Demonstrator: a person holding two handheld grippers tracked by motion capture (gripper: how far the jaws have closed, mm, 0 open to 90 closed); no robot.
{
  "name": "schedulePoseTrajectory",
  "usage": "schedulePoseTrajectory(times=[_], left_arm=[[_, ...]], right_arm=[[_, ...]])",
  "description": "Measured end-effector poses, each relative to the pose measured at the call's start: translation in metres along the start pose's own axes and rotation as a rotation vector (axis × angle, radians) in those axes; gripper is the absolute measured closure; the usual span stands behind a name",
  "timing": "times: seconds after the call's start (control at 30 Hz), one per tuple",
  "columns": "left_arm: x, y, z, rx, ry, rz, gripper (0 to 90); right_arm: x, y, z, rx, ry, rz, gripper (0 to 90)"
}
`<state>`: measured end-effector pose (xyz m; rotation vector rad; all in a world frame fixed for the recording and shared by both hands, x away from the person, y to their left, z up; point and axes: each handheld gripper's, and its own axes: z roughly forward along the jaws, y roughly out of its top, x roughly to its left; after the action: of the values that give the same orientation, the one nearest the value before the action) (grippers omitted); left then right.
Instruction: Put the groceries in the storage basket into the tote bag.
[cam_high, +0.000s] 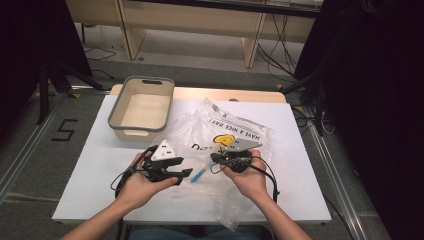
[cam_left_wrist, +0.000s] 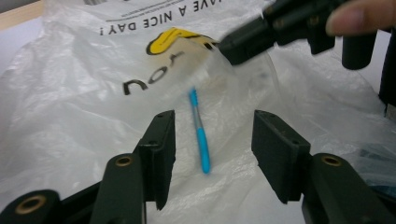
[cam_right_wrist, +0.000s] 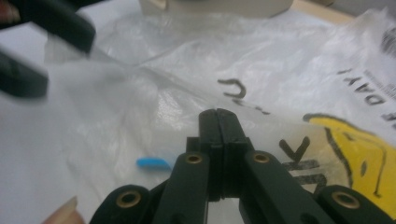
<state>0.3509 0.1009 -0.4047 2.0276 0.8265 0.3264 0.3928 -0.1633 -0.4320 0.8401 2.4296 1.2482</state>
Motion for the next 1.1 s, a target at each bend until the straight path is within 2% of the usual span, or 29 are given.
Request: schedulePoseTrajectory(times=[0.13,0.27,0.3,0.47,0.53,0.6,0.7,0.77,0.83,0.9,0.97,1.1], left_arm=[[0.006,0.003,-0.01,-0.046,0.025,-0.015,48.0],[0.016,0.006,-0.012,-0.084,0.079,-0.032,50.3],[0.02,0.006,-0.011,-0.08,0.096,-0.034,51.9],[0.035,0.009,-0.004,-0.061,0.172,-0.092,58.2],[0.04,0.008,0.003,-0.023,0.193,-0.096,62.2],[0.047,0.003,0.014,0.043,0.223,-0.09,66.2],[0.057,-0.006,0.027,0.137,0.228,-0.105,67.8],[0.061,-0.014,0.034,0.184,0.228,-0.119,67.2],[0.063,-0.018,0.036,0.189,0.232,-0.127,65.9],[0.065,-0.02,0.035,0.198,0.228,-0.137,62.0],[0.065,-0.022,0.034,0.202,0.23,-0.136,57.3],[0.067,-0.026,0.035,0.214,0.242,-0.134,56.4]], right_arm=[[0.004,-0.008,0.008,0.057,0.037,-0.011,90.0],[0.008,-0.014,0.015,0.099,0.066,-0.024,90.0],[0.009,-0.015,0.017,0.106,0.072,-0.026,90.0],[0.012,-0.019,0.022,0.142,0.095,-0.034,90.0],[0.013,-0.02,0.024,0.163,0.109,-0.038,90.0],[0.014,-0.023,0.026,0.184,0.125,-0.04,90.0],[0.015,-0.025,0.027,0.227,0.159,-0.052,86.7],[0.016,-0.025,0.025,0.238,0.176,-0.062,80.3],[0.015,-0.021,0.019,0.211,0.171,-0.036,70.6],[0.011,-0.016,0.01,0.171,0.162,-0.005,64.6],[0.004,-0.011,-0.003,0.117,0.116,0.006,60.3],[-0.014,-0.009,-0.025,0.045,0.032,0.056,55.0]])
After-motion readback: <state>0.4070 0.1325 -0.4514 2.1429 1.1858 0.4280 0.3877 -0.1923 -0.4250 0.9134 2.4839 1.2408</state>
